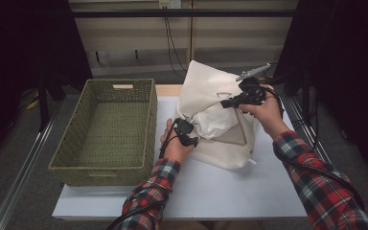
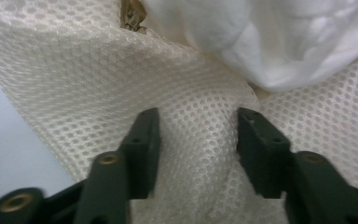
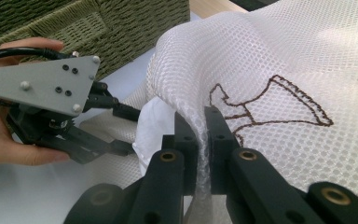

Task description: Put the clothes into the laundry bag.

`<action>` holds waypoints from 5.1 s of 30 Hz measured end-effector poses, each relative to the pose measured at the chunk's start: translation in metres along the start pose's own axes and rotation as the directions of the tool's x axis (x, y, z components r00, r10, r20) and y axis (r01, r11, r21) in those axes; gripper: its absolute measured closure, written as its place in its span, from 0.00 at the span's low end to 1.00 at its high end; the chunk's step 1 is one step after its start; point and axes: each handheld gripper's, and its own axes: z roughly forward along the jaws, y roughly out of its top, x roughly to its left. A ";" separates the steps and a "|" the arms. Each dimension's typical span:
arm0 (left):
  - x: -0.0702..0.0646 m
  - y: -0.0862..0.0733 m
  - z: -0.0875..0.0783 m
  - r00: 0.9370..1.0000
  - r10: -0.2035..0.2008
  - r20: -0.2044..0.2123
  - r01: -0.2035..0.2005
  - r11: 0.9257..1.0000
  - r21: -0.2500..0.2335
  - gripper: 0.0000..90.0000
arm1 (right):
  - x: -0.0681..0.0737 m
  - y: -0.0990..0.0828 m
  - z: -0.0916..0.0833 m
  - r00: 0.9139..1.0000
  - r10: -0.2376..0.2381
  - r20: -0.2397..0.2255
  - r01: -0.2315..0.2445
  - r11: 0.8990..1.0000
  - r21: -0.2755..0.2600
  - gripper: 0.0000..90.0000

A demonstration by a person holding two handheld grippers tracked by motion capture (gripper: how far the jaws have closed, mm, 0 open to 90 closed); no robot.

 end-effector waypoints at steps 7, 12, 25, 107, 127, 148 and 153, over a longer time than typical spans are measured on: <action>0.005 0.006 -0.010 0.997 -0.082 -0.010 0.082 0.996 0.020 0.93 | 0.000 0.000 0.001 1.000 -0.005 -0.003 0.005 1.000 0.000 0.96; 0.015 0.011 -0.033 0.990 -0.140 -0.001 0.140 0.990 -0.024 0.93 | -0.002 0.000 0.001 1.000 -0.003 0.001 0.003 1.000 0.004 0.96; 0.032 0.008 -0.078 0.971 -0.234 -0.042 0.230 0.969 -0.085 0.90 | 0.001 0.005 0.008 1.000 -0.024 -0.006 0.024 1.000 0.016 0.96; -0.004 0.032 0.013 0.964 -0.221 0.145 0.247 0.949 -0.198 1.00 | 0.005 -0.011 0.010 0.999 0.004 -0.050 -0.004 1.000 -0.004 0.96; 0.018 0.053 0.013 0.978 -0.204 0.035 0.205 0.932 -0.298 1.00 | 0.005 -0.017 0.009 0.999 0.010 -0.045 -0.010 1.000 0.001 0.96; 0.020 0.047 0.017 0.972 -0.220 0.076 0.233 0.939 -0.255 0.93 | 0.006 -0.021 0.018 0.999 0.027 -0.046 -0.026 0.999 0.020 0.96; 0.019 0.042 0.008 0.968 -0.233 0.089 0.248 0.937 -0.245 0.82 | 0.006 -0.023 0.021 0.998 0.026 -0.050 -0.025 0.999 0.020 0.96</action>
